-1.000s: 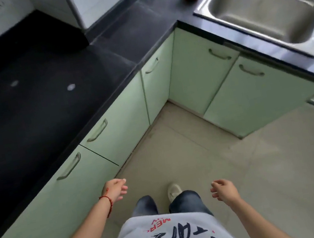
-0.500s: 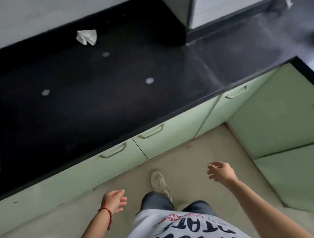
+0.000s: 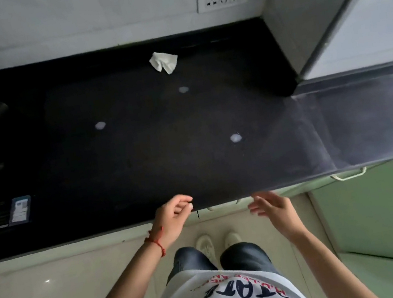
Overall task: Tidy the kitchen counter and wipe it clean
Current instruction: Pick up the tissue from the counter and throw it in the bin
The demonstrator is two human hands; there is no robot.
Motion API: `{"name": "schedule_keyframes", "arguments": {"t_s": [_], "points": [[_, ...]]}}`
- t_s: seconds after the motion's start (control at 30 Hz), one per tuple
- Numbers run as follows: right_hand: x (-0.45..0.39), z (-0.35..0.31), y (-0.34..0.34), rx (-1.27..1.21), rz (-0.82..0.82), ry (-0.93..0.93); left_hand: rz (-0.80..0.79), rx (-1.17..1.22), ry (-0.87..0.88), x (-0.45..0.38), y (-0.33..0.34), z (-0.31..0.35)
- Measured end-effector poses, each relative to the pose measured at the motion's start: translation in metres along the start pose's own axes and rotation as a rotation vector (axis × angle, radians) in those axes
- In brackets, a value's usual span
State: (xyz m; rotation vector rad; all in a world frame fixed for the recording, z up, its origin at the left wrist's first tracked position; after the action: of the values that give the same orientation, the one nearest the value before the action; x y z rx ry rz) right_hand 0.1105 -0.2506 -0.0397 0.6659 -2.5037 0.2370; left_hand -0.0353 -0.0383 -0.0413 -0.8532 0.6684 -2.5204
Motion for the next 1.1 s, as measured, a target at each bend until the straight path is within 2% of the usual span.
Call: {"name": "schedule_keyframes", "arguments": {"t_s": [0.1, 0.2, 0.3, 0.4, 0.73, 0.87, 1.1], "points": [[-0.021, -0.044, 0.021, -0.008, -0.081, -0.074, 0.206, -0.081, 0.068, -0.026, -0.016, 0.012], [-0.050, -0.084, 0.042, 0.013, -0.151, -0.121, 0.384, -0.300, 0.107, -0.055, -0.028, 0.013], [-0.091, -0.119, 0.065, 0.066, -0.192, -0.158, 0.416, -0.681, -0.012, -0.083, -0.034, 0.006], [-0.145, -0.152, 0.089, 0.162, -0.198, -0.202, 0.386, -0.881, -0.100, -0.097, -0.038, 0.004], [-0.277, -0.247, 0.195, 0.458, -0.200, -0.449, 0.368, -0.891, -0.085, -0.107, -0.037, 0.000], [-0.312, -0.251, 0.231, 0.586, -0.192, -0.593, 0.425, -0.858, -0.058, -0.107, -0.037, -0.004], [-0.350, -0.239, 0.259, 0.872, -0.113, -0.590, 0.471, -0.853, -0.038, -0.108, -0.035, -0.004]]}}
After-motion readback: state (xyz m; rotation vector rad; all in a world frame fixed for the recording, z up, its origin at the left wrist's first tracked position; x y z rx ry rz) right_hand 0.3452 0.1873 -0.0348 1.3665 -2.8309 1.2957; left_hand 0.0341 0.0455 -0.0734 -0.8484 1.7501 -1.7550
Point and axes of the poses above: each hand's wrist, its own x-axis away from the middle knuckle, its own y-axis out of the palm, z = x × y, the point moved 2 cm from there along -x, towards the middle knuckle, and after that the axes turned 14 degrees about -x, right-handed, at the moved point
